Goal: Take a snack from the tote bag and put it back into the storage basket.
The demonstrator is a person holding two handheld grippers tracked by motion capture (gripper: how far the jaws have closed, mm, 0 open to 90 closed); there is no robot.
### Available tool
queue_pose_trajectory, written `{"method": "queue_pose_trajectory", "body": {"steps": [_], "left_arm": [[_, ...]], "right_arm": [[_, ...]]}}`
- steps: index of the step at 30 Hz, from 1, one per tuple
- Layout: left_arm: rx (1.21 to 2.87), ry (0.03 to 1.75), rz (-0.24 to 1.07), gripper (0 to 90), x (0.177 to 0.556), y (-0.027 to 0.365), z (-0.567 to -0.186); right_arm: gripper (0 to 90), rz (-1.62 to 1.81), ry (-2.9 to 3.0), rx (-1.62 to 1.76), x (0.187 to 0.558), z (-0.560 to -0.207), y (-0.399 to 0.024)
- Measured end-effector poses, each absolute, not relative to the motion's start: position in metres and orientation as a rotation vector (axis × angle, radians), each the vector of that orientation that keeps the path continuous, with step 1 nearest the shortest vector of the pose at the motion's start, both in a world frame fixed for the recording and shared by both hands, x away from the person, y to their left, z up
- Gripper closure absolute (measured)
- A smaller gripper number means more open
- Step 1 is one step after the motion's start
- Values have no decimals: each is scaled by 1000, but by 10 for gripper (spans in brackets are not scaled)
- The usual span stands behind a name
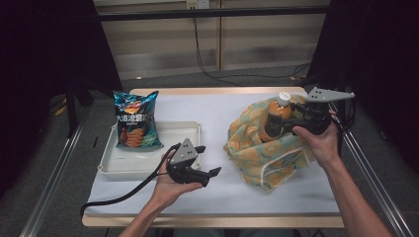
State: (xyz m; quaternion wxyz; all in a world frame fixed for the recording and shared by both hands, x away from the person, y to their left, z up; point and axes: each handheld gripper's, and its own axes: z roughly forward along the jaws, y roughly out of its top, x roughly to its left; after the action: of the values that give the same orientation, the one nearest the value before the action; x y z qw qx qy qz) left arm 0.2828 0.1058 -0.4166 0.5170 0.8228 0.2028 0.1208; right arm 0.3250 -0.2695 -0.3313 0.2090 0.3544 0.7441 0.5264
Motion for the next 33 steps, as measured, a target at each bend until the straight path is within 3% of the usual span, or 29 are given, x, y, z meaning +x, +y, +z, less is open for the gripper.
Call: {"method": "queue_pose_trajectory", "body": {"steps": [17, 25, 33], "left_arm": [[1938, 667, 395, 159, 273, 189, -425], [1919, 724, 453, 148, 249, 225, -435], [1875, 782, 404, 137, 240, 238, -447]], "right_arm": [[320, 1531, 2071, 909, 322, -309, -237], [321, 1578, 2100, 858, 325, -304, -206], [321, 1608, 2142, 826, 333, -313, -174]]}}
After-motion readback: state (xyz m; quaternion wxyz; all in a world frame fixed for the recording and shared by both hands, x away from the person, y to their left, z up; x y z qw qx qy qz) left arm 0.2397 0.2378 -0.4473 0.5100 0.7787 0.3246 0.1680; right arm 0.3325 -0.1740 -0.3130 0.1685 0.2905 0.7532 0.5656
